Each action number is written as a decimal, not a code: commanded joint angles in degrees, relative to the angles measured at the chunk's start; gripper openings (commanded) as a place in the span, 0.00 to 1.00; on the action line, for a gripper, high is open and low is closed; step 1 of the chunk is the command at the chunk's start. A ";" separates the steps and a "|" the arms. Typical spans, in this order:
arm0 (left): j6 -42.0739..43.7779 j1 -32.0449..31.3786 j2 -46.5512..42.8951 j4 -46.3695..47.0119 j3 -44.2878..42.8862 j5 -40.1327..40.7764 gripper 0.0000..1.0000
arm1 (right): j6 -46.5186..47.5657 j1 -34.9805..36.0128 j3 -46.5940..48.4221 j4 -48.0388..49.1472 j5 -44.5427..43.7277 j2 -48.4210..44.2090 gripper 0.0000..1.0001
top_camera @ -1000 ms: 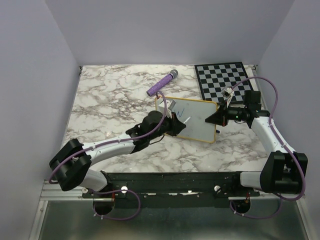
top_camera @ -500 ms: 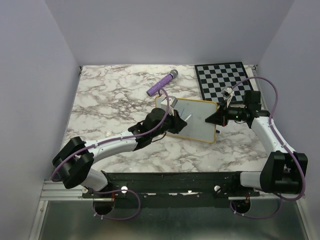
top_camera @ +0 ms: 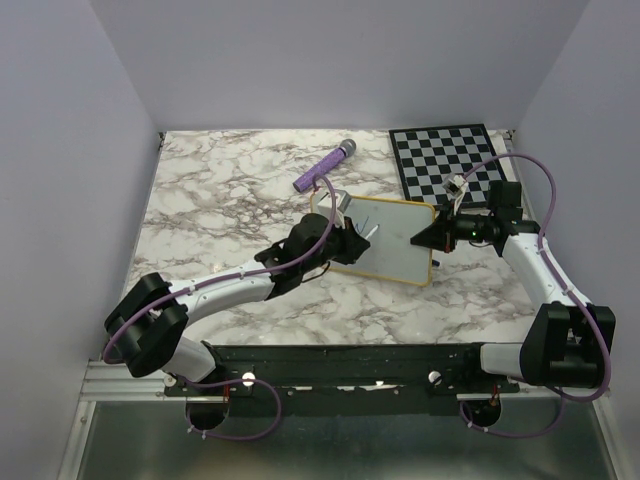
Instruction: Write a sentence on the whiteboard
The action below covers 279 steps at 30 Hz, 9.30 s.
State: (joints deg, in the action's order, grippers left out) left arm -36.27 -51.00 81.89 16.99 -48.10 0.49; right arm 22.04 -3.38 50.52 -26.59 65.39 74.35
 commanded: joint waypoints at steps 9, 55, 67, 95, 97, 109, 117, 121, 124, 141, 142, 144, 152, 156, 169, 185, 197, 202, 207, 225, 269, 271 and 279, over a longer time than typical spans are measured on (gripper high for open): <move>-0.91 1.78 -0.76 -1.96 -0.07 1.09 0.00 | 0.11 0.21 -0.07 1.10 0.45 -0.69 0.01; -0.73 1.70 2.49 -5.83 -2.88 -8.23 0.00 | 0.02 0.21 -0.07 1.10 0.62 -0.96 0.01; -0.20 1.78 0.82 -5.92 -4.47 -7.61 0.00 | 0.11 0.21 -0.07 1.10 0.62 -0.96 0.01; 0.50 3.37 -6.74 -3.81 -1.04 -8.75 0.00 | 0.28 0.21 -0.07 1.10 0.45 -0.87 0.01; 0.59 3.37 -6.74 -3.55 -0.51 -8.49 0.00 | 0.28 0.21 -0.07 1.19 0.53 -0.87 0.01; -0.03 3.28 -8.23 -1.00 3.53 -7.61 0.00 | 0.28 0.21 -0.07 1.10 0.45 -0.69 0.01; -0.38 3.19 -8.59 -0.03 4.15 -7.08 0.00 | 0.28 0.21 -0.07 1.10 0.45 -0.61 0.01; -0.64 3.19 -8.15 0.58 4.24 -6.91 0.00 | 0.28 0.21 -0.07 1.19 0.45 -0.61 0.01; -0.55 2.93 -7.36 1.02 3.80 -6.56 0.00 | 0.28 0.21 -0.07 1.10 0.53 -0.61 0.01; 0.59 0.55 -3.23 -0.38 0.02 -0.93 0.00 | 0.37 0.21 -0.07 1.10 0.45 -0.52 0.01; 0.76 0.55 -3.14 -0.47 -0.15 -0.93 0.00 | 0.37 0.21 -0.07 1.10 0.45 -0.61 0.01; 0.68 0.55 -2.52 -0.82 -1.03 -0.93 0.00 | 0.37 0.21 -0.07 1.10 0.45 -0.61 0.00; 0.33 0.55 0.02 -1.00 -4.19 -1.28 0.00 | 0.37 0.21 -0.07 1.10 0.53 -0.61 0.01; 0.50 0.55 0.73 -1.52 -5.69 -0.93 0.00 | 0.37 0.21 0.01 1.01 0.53 -0.61 0.01; 0.59 0.55 2.22 -3.46 -7.54 0.48 0.00 | 0.46 0.21 0.01 1.10 0.53 -0.69 0.01; 0.33 0.55 2.67 -6.45 -7.28 -0.40 0.00 | 0.37 0.21 0.10 1.01 0.62 -0.78 0.01; -0.20 0.55 2.22 -8.55 -6.48 -0.40 0.00 | 0.37 0.21 0.01 0.93 0.62 -0.78 0.01; -0.55 0.55 2.31 -9.17 -6.22 -0.40 0.00 | 0.37 0.21 0.01 0.92 0.62 -0.78 0.01; -0.82 0.55 2.31 -9.61 -5.69 -2.34 0.00 | 0.37 0.21 0.10 0.92 0.53 -0.78 0.01; -1.52 0.47 2.05 -10.49 -3.76 -5.06 0.00 | 0.37 0.21 0.01 1.01 0.45 -0.61 0.01; -1.34 0.73 1.26 -8.47 -6.84 -4.45 0.00 | 0.46 0.21 -0.07 0.92 0.36 -0.78 0.01; -1.43 0.73 1.43 -8.47 -7.01 -4.45 0.00 | 0.46 0.21 -0.07 0.92 0.45 -0.69 0.01; -1.43 0.91 2.75 -9.17 -7.98 -4.62 0.00 | 0.46 0.21 0.10 1.01 0.36 -0.69 0.01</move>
State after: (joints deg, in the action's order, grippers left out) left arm -37.85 -50.33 83.31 7.60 -54.00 -4.93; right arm 21.10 -3.38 50.52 -26.52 64.82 74.35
